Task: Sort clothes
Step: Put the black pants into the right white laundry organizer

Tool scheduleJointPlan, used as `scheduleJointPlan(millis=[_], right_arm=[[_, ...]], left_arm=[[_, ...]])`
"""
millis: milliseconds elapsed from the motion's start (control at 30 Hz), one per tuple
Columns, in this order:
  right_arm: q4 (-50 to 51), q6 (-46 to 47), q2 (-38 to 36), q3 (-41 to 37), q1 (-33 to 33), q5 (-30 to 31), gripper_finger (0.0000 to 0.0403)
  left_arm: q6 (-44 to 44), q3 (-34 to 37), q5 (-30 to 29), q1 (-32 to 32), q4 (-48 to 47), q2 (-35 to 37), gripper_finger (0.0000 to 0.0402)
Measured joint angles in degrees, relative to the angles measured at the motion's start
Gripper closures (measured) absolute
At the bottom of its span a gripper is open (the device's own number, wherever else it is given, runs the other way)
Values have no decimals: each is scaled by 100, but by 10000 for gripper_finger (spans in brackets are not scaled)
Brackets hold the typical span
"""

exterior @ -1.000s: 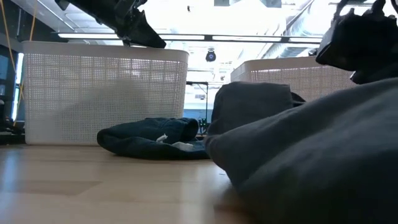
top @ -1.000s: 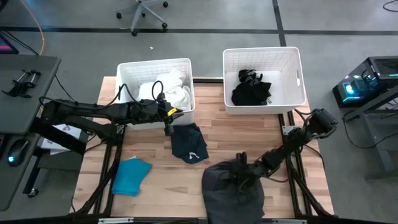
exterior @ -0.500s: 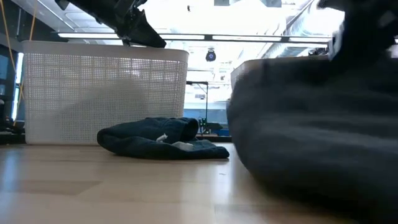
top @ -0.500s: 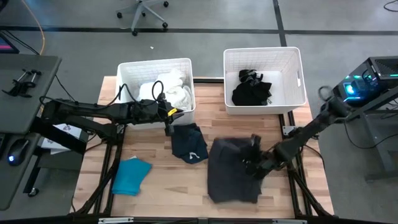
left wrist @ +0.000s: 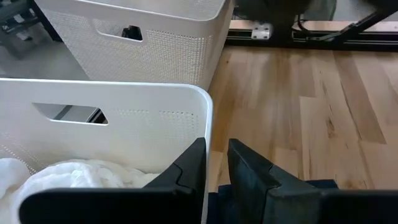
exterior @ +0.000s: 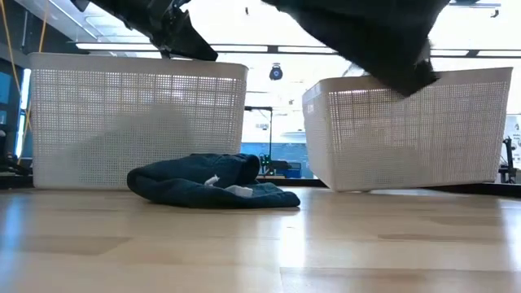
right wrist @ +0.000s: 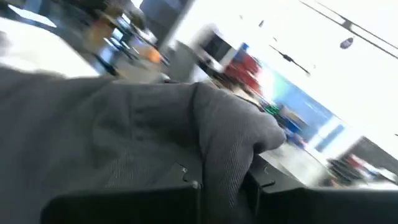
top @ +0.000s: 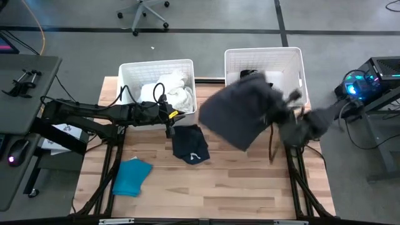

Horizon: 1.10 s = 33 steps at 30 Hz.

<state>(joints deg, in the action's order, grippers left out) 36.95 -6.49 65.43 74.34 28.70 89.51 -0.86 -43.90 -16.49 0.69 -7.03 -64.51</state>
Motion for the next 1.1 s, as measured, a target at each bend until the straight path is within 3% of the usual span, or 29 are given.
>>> scheduleJointPlan(millis=[233, 433, 567, 733, 967, 1100], right_arm=[[712, -97, -536, 354, -2621, -417, 379], [574, 235, -607, -91, -5216, -3208, 379], [102, 382, -295, -688, -6414, -4859, 359], [-258, 402, 353, -1523, -7245, -5852, 333], [-189, 455, 1159, -2235, -7858, -5858, 320], [135, 425, 1297, -2145, -8008, -5985, 284]], left_arm=[[58, 0, -58, -2, 36, 0, 346], [200, 0, -72, -2, 82, 0, 346], [199, 1, -74, -2, 81, 0, 346], [199, 2, -76, -4, 83, 0, 346], [199, 0, -79, -4, 84, 0, 346], [199, 1, -79, -4, 85, 0, 346]])
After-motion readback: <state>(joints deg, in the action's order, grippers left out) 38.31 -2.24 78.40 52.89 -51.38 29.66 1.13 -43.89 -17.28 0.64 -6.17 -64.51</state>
